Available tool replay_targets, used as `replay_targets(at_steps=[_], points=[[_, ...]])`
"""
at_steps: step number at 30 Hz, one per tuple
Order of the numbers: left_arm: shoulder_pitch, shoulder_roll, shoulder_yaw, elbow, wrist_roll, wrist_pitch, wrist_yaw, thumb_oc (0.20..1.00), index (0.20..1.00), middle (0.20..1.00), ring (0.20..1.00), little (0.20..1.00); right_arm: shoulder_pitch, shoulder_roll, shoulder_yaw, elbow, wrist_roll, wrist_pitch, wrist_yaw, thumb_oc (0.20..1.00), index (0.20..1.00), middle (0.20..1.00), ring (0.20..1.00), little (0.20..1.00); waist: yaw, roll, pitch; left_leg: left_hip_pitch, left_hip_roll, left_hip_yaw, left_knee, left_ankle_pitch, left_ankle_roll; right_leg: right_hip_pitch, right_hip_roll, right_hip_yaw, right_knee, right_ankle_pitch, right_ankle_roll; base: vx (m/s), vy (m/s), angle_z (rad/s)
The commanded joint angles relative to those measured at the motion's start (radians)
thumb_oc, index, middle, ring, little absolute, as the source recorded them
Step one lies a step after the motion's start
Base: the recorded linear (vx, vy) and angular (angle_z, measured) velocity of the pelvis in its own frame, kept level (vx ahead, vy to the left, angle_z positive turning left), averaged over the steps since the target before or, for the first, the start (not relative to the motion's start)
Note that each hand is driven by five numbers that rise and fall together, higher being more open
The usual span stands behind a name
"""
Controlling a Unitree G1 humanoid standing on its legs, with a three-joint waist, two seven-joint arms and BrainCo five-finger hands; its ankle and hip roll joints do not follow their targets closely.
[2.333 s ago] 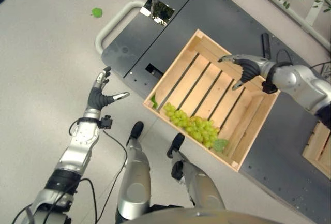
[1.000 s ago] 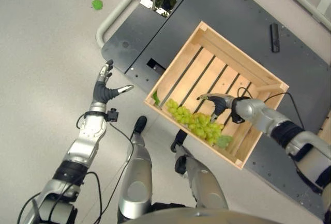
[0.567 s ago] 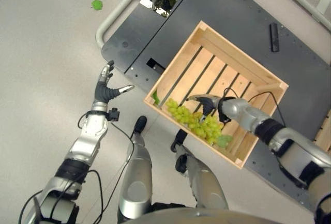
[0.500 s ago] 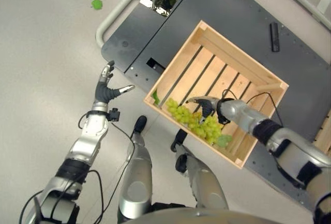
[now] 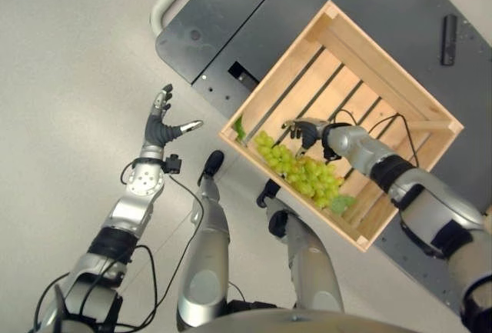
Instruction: Pick up the fruits from the basket on one side to the basket on the other side
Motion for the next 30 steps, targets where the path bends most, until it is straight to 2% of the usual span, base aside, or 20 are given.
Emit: replay_targets(at_steps=[1,4,5,6,7,10,16,24,29,30], points=[[-0.036,-0.016,0.013,-0.075,0.008,-0.029,0.022,1.0,1.0,1.0,1.0,1.0,0.026,-0.022,0.036,0.011,0.026,0.005,-0.001,1.0,1.0,1.0,1.0,1.0,-0.02,0.023,0.005,-0.005,-0.039,-0.018,-0.05,0.044,0.06,0.028,-0.002,-0.018,0.07,-0.136,0.106,-0.02,-0.021,0.08],[-0.039,-0.015,0.011,-0.084,0.012,-0.028,0.023,1.0,1.0,1.0,1.0,1.0,0.019,-0.031,0.035,0.024,0.02,0.006,-0.007,1.0,1.0,1.0,1.0,1.0,-0.022,0.028,0.005,-0.023,-0.045,-0.022,-0.04,0.041,0.062,0.005,-0.011,-0.02,0.095,-0.146,0.104,0.0,-0.023,0.15],[-0.036,-0.015,0.009,-0.086,0.013,-0.026,0.025,1.0,1.0,1.0,1.0,1.0,0.02,-0.035,0.04,0.027,0.019,0.005,-0.007,1.0,1.0,1.0,1.0,1.0,-0.026,0.027,0.005,-0.009,-0.045,-0.02,-0.039,0.017,0.061,0.015,-0.012,-0.009,0.11,-0.178,0.107,-0.02,-0.004,0.13],[-0.041,-0.013,0.01,-0.088,0.013,-0.026,0.024,1.0,1.0,1.0,1.0,1.0,0.014,-0.036,0.038,0.028,0.019,0.005,-0.007,1.0,1.0,1.0,1.0,1.0,-0.023,0.031,0.005,-0.033,-0.047,-0.023,-0.034,0.039,0.062,-0.004,-0.015,-0.022,0.107,-0.151,0.102,0.03,-0.059,0.15],[-0.037,-0.011,0.011,-0.094,0.015,-0.029,0.03,1.0,1.0,1.0,1.0,1.0,0.009,-0.047,0.042,0.023,0.025,0.008,-0.007,1.0,1.0,1.0,1.0,1.0,-0.03,0.029,0.005,-0.045,-0.057,-0.021,0.001,0.006,0.064,-0.018,-0.02,-0.008,0.141,-0.188,0.105,-0.04,-0.005,0.17],[-0.037,-0.008,0.017,-0.104,0.012,-0.029,0.035,1.0,1.0,1.0,1.0,1.0,-0.001,-0.058,0.044,0.012,0.028,0.01,-0.007,1.0,1.0,1.0,1.0,1.0,-0.034,0.029,0.005,-0.075,-0.065,-0.021,0.03,-0.002,0.065,-0.039,-0.025,-0.006,0.155,-0.191,0.104,-0.03,-0.016,0.18],[-0.034,-0.003,0.024,-0.109,0.011,-0.026,0.039,1.0,1.0,1.0,1.0,1.0,-0.023,-0.09,0.05,-0.005,0.049,0.013,-0.004,1.0,1.0,1.0,1.0,1.0,-0.047,0.025,0.005,-0.137,-0.078,-0.013,0.092,-0.018,0.063,-0.088,-0.026,0.007,0.173,-0.187,0.1,-0.05,0.016,0.02],[-0.015,0.005,0.032,-0.124,0.021,-0.021,0.035,1.0,1.0,1.0,1.0,1.0,-0.015,-0.141,0.073,-0.06,0.061,0.012,0.028,1.0,1.0,1.0,1.0,1.0,-0.065,-0.003,0.005,-0.141,-0.058,-0.006,0.074,-0.013,0.055,-0.092,-0.006,0.021,0.127,-0.164,0.101,-0.02,-0.002,-0.03],[-0.008,0.015,0.049,-0.148,0.03,-0.022,0.034,1.0,1.0,1.0,1.0,1.0,0.043,-0.229,0.063,-0.191,0.073,0.002,0.071,1.0,1.0,1.0,1.0,1.0,-0.082,-0.013,0.005,-0.136,-0.056,-0.002,0.069,-0.014,0.055,-0.087,-0.005,0.027,0.115,-0.159,0.104,-0.02,0.019,-0.06],[-0.009,0.021,0.057,-0.156,0.032,-0.022,0.029,1.0,1.0,1.0,1.0,1.0,0.071,-0.273,0.044,-0.25,0.091,0.0,0.085,1.0,1.0,1.0,1.0,1.0,-0.088,-0.016,0.005,-0.16,-0.057,0.0,0.071,0.008,0.055,-0.106,-0.008,0.016,0.103,-0.13,0.101,0.0,0.0,0.0]])
